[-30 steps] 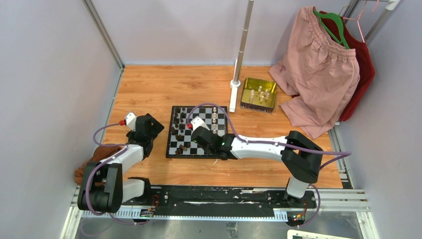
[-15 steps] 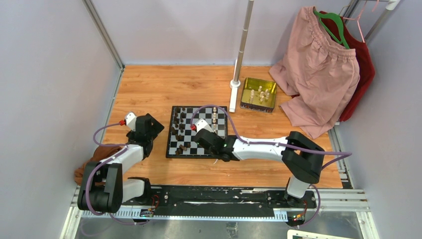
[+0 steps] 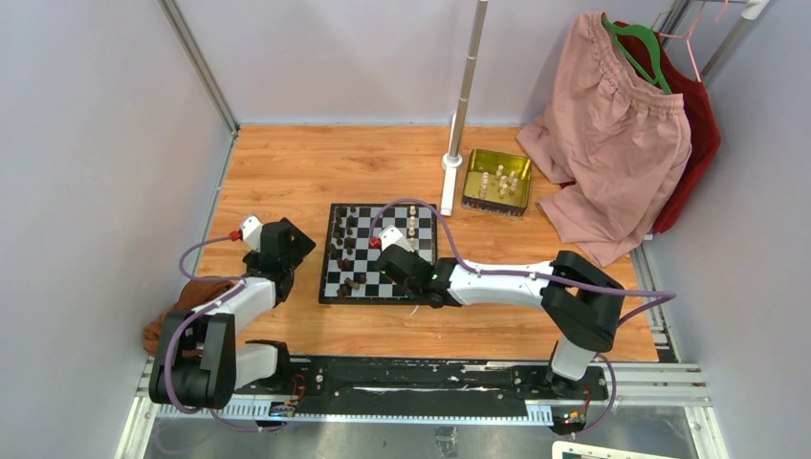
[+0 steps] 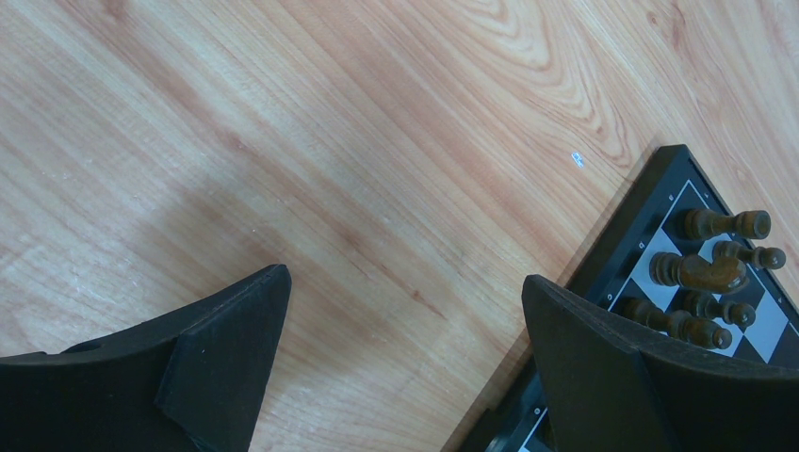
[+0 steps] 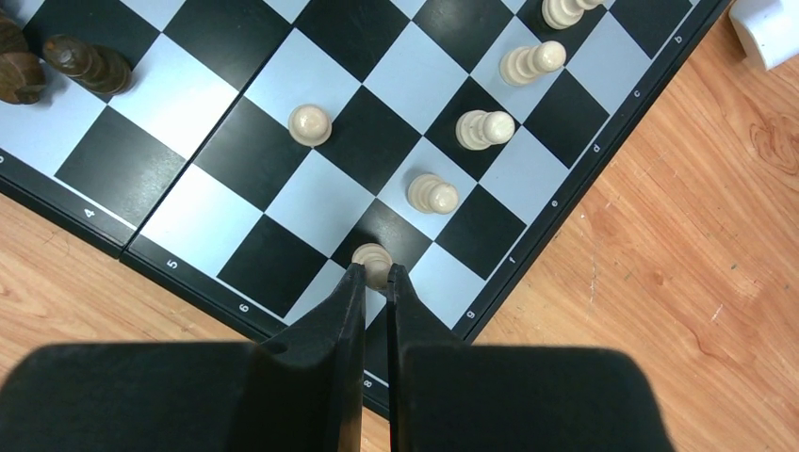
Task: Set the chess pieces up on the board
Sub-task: Place the chess piece on the chessboard.
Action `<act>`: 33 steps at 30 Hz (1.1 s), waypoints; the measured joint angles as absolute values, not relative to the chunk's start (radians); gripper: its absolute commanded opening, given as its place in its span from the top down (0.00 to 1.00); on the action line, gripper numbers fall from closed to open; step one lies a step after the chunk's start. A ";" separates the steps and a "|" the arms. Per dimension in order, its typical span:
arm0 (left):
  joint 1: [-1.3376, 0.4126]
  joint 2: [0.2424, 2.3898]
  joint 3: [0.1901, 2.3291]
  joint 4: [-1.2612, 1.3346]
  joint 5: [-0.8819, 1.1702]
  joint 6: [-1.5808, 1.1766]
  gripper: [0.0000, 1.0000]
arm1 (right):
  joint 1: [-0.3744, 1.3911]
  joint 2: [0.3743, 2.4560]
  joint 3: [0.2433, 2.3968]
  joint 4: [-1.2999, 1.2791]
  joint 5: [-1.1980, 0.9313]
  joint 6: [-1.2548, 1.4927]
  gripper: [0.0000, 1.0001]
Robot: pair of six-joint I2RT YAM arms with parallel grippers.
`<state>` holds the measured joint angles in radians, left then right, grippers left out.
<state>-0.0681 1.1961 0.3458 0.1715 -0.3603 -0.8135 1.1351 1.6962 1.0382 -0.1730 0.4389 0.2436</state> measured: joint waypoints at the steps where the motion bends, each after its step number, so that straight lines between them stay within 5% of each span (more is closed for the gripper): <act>1: -0.068 1.196 0.346 0.171 -0.360 -0.813 0.00 | 1.133 1.696 1.038 -0.172 0.439 0.244 1.00; 12: -0.068 1.196 0.346 0.171 -0.359 -0.811 0.00 | 1.124 1.696 1.038 -0.171 0.439 0.244 0.99; 21: -0.068 1.196 0.346 0.171 -0.359 -0.810 0.00 | 1.121 1.697 1.038 -0.172 0.438 0.247 0.65; 33: -0.068 1.196 0.346 0.171 -0.359 -0.811 0.00 | 1.121 1.697 1.039 -0.177 0.437 0.245 0.61</act>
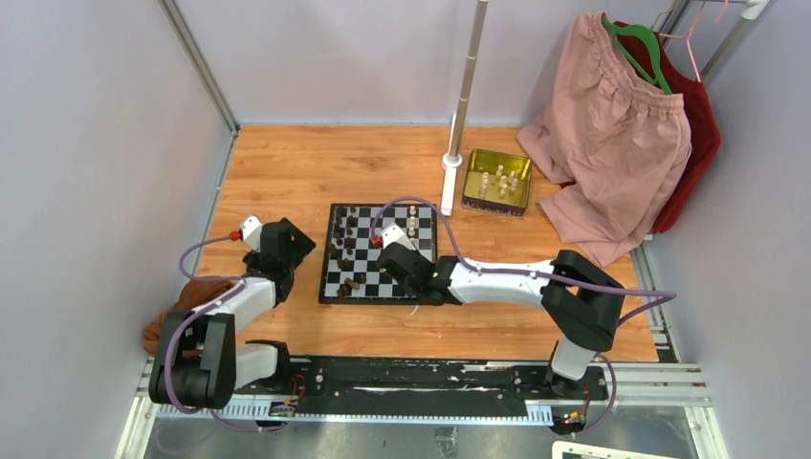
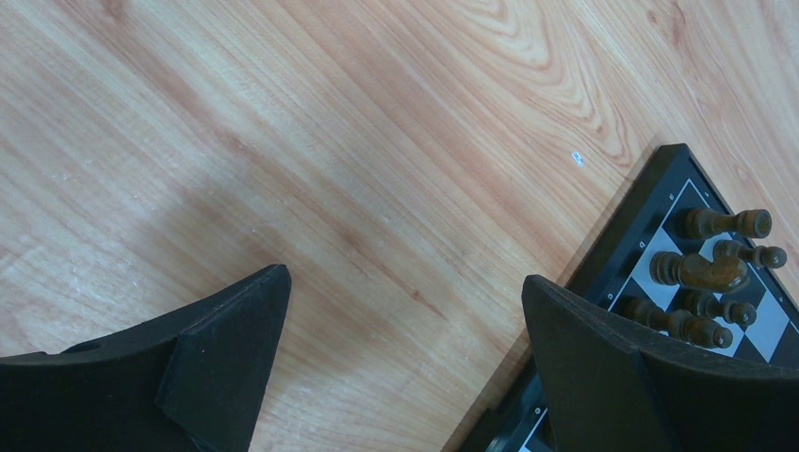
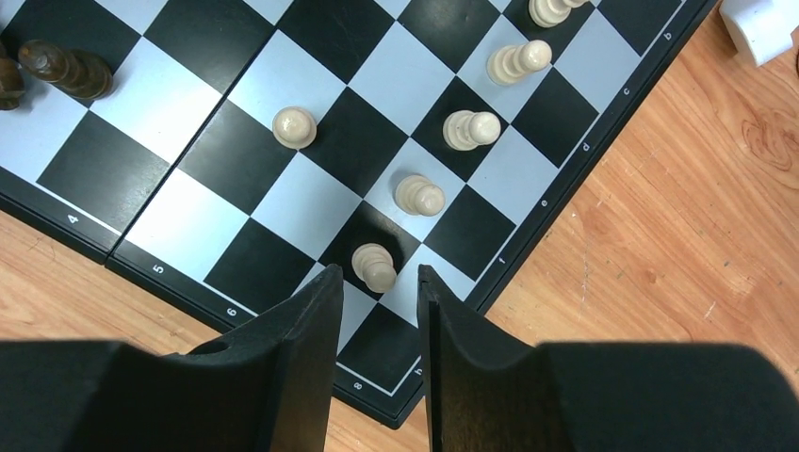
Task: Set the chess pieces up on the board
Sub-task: Place the chess piece on the chessboard, then pick up the chess piece from the chessboard.
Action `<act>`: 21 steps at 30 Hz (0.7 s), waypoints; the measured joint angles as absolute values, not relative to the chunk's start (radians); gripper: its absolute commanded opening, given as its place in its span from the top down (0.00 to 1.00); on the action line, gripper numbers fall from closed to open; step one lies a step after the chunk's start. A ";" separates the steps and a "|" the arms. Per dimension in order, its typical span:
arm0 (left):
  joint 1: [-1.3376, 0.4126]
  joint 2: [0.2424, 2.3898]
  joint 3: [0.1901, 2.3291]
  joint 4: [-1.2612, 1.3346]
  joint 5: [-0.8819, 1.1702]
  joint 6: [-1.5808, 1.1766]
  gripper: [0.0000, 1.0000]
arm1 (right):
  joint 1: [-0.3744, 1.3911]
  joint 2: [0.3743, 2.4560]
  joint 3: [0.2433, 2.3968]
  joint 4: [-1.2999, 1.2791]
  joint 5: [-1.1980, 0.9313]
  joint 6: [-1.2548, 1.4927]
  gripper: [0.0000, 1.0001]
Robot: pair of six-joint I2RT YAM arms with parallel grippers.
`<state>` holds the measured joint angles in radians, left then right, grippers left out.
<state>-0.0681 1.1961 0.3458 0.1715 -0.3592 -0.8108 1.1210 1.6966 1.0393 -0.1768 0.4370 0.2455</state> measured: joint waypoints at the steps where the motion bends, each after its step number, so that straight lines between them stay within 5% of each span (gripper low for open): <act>1: -0.068 1.196 0.346 0.171 -0.359 -0.811 0.00 | 1.121 1.697 1.041 -0.179 0.437 0.244 0.61; 21: -0.068 1.196 0.346 0.171 -0.359 -0.811 0.00 | 1.151 1.773 1.174 -0.170 0.385 0.167 0.61</act>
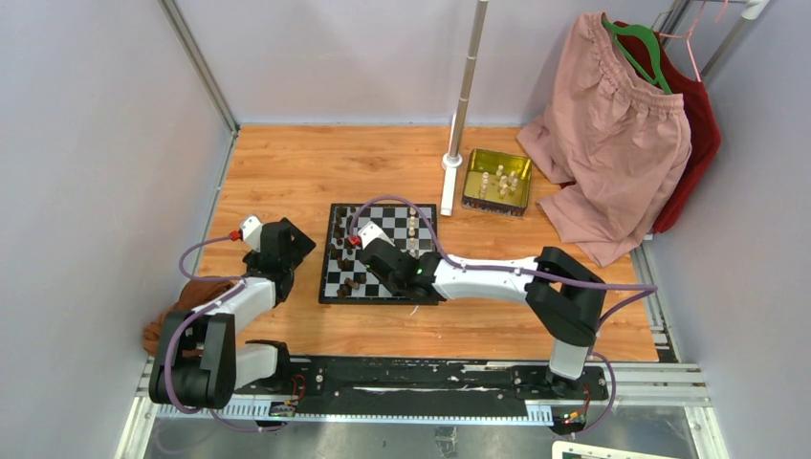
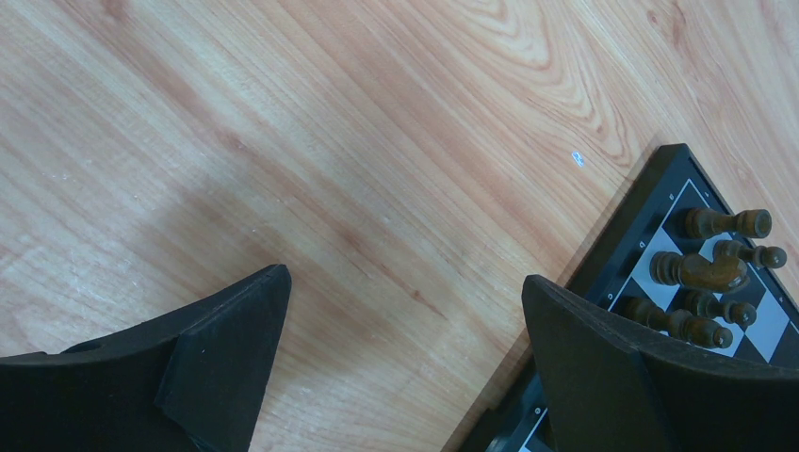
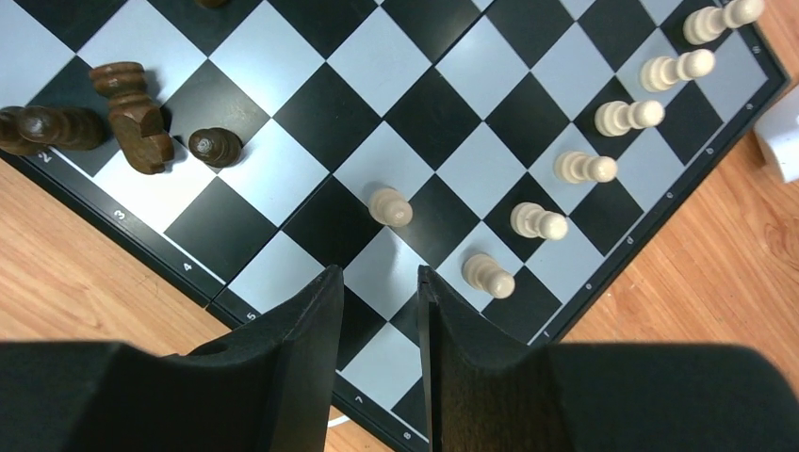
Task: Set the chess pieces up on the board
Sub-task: Pick up the chess piece from the chessboard.
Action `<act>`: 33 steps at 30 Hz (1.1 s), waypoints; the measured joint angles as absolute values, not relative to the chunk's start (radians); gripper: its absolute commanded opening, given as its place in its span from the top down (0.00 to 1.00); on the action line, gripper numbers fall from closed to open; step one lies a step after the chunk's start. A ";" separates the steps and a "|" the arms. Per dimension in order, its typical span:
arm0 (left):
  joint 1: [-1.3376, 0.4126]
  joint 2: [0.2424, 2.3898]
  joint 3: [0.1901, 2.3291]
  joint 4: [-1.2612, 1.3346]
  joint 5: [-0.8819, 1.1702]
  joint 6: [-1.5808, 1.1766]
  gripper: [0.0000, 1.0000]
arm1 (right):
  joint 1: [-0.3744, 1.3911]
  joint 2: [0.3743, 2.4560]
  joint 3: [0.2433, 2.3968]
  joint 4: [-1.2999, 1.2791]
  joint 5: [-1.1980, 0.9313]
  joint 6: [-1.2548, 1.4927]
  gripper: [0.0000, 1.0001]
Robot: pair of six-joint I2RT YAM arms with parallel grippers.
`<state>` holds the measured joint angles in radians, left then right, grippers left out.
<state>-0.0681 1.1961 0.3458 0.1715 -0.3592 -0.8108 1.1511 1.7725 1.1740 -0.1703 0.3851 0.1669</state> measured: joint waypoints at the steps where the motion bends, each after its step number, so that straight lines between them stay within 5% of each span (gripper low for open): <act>1: -0.068 1.196 0.346 0.171 -0.359 -0.811 0.00 | 1.151 1.781 1.174 -0.169 0.384 0.164 0.61; 25: -0.068 1.196 0.346 0.171 -0.359 -0.811 0.00 | 1.077 1.865 1.189 -0.091 0.306 0.141 0.68; 33: -0.068 1.196 0.346 0.171 -0.359 -0.810 0.00 | 1.075 1.865 1.201 -0.081 0.287 0.137 0.82</act>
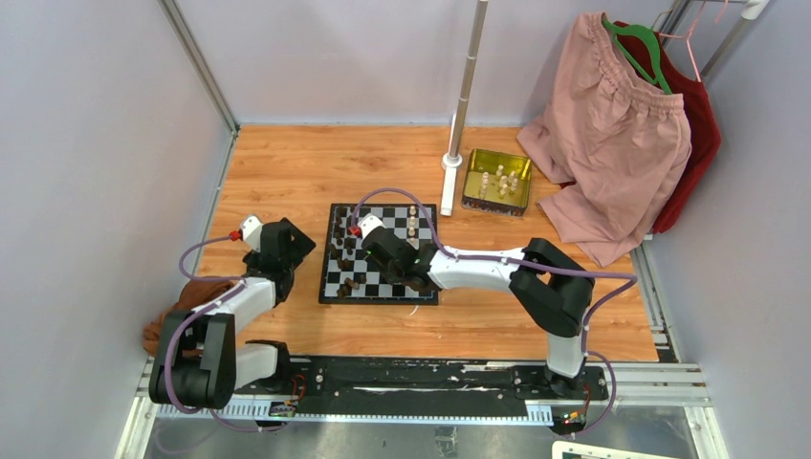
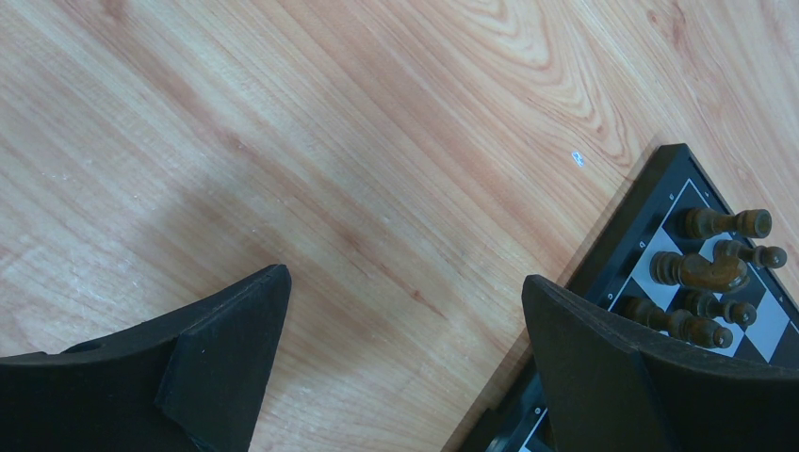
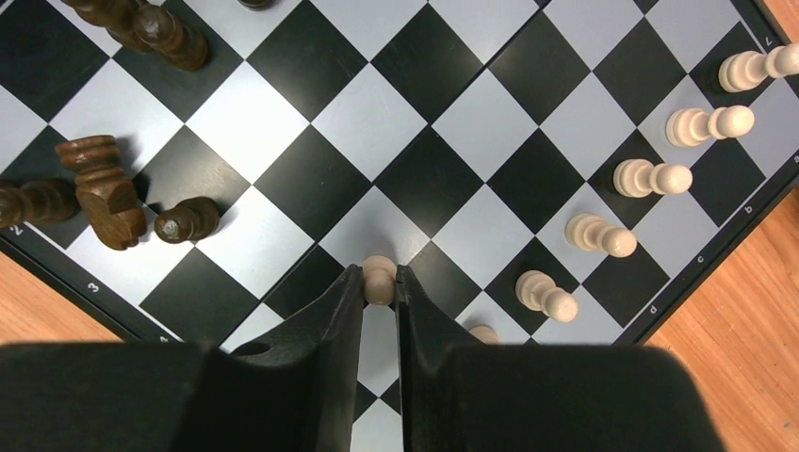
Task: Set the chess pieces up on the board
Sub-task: Pick up the chess piece from the chessboard, then place the chess piece on the chessboard.
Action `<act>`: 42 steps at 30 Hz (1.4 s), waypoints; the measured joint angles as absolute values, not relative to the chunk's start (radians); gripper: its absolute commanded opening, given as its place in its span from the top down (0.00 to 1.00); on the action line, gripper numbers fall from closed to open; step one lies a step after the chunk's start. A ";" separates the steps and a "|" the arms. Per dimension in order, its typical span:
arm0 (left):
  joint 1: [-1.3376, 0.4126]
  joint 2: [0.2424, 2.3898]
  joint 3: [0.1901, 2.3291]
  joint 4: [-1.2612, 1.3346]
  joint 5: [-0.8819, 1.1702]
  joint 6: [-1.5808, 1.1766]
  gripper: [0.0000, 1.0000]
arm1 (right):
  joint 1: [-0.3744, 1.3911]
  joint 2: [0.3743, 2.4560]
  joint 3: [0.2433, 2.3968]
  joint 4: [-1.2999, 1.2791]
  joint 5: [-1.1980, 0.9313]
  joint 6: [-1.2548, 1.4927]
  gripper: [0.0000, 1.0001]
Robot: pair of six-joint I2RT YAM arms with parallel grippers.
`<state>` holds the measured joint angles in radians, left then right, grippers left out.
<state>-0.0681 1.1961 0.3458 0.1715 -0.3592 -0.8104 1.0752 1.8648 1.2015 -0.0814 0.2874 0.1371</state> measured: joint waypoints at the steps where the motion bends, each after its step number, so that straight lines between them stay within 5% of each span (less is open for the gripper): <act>1: -0.068 1.196 0.346 0.171 -0.359 -0.810 0.00 | 1.075 1.865 1.202 -0.078 0.287 0.136 0.85; 6: -0.068 1.196 0.346 0.171 -0.359 -0.810 0.00 | 1.075 1.865 1.203 -0.072 0.283 0.133 1.00; 26: -0.068 1.196 0.346 0.172 -0.359 -0.810 0.00 | 1.081 1.771 1.169 -0.073 0.293 0.134 1.00; 42: -0.068 1.196 0.346 0.171 -0.359 -0.810 0.00 | 1.179 1.555 0.934 -0.076 0.377 0.210 1.00</act>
<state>-0.0681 1.1961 0.3458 0.1715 -0.3588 -0.8104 1.1786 1.5551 0.9344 -0.0761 0.3775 0.2100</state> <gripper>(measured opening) 0.997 0.054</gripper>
